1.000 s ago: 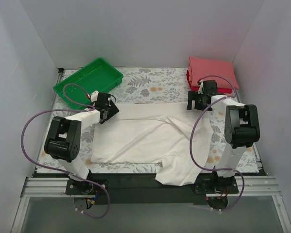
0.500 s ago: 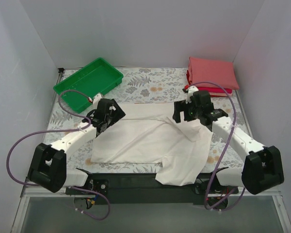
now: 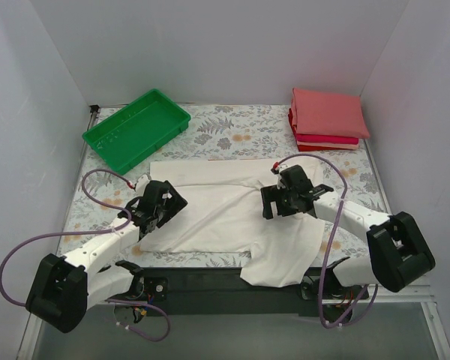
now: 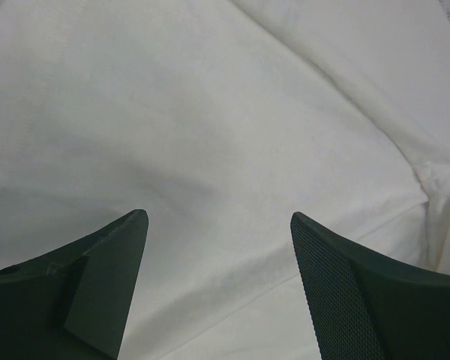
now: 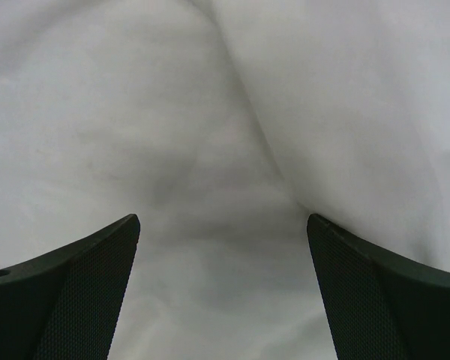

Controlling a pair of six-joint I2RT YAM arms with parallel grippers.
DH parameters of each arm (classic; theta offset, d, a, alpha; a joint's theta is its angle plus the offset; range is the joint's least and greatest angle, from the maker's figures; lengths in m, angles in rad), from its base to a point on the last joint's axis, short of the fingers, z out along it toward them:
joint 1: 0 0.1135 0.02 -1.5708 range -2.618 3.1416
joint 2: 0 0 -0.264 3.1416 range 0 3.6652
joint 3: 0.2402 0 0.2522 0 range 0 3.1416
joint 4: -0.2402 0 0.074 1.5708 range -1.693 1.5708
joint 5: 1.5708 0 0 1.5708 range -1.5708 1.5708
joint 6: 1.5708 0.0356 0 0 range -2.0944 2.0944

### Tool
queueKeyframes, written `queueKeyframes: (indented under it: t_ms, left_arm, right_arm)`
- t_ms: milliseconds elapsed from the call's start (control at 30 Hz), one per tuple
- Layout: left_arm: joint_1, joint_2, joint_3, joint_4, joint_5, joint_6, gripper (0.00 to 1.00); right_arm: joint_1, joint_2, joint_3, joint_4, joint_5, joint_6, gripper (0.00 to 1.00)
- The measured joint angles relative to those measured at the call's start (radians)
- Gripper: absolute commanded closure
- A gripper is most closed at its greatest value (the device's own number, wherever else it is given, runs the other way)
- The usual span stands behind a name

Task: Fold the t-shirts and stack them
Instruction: Fold the tshirt

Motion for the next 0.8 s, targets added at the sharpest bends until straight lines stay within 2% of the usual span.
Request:
queueKeyframes:
  t_ms: [267, 600, 800]
  left_arm:
    - [0.0, -0.023, -0.014, -0.027, -0.027, -0.004, 0.24]
    - [0.0, -0.005, -0.014, -0.045, -0.058, -0.004, 0.23]
    - [0.0, -0.003, -0.014, -0.057, -0.073, -0.005, 0.23]
  right_arm:
    - [-0.126, 0.165, 0.132, 0.005, 0.069, -0.023, 0.02]
    - [-0.195, 0.344, 0.375, 0.055, 0.102, -0.181, 0.02]
    - [-0.18, 0.312, 0.391, 0.008, 0.095, -0.219, 0.02]
